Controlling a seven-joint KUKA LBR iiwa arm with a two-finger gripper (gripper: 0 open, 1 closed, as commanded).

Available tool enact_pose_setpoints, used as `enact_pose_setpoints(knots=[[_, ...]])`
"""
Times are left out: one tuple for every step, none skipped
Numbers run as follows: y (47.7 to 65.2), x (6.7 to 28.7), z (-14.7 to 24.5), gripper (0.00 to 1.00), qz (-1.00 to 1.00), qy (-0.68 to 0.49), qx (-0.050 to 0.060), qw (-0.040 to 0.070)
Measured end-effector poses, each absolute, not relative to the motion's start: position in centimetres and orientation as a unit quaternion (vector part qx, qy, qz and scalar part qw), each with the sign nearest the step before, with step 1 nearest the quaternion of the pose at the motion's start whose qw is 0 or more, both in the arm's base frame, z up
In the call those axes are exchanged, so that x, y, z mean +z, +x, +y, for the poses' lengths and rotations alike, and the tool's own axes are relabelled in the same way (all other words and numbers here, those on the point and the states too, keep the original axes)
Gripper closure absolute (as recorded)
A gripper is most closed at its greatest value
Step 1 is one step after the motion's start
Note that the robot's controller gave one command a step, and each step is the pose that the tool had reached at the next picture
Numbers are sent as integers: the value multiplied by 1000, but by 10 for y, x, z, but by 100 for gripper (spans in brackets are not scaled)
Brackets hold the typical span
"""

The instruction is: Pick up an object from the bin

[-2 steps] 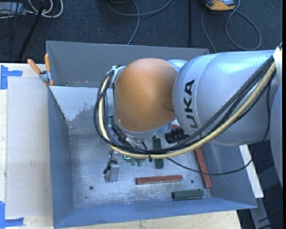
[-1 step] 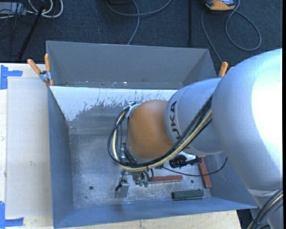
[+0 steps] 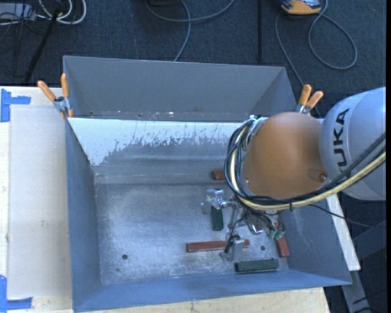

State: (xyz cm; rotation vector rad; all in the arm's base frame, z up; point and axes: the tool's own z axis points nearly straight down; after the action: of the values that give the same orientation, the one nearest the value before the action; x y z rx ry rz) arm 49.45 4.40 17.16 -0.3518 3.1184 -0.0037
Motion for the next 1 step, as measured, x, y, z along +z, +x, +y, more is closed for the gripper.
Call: enact_pose_setpoints(knots=[[479, 75, 30, 0, 969, -246, 0, 7]])
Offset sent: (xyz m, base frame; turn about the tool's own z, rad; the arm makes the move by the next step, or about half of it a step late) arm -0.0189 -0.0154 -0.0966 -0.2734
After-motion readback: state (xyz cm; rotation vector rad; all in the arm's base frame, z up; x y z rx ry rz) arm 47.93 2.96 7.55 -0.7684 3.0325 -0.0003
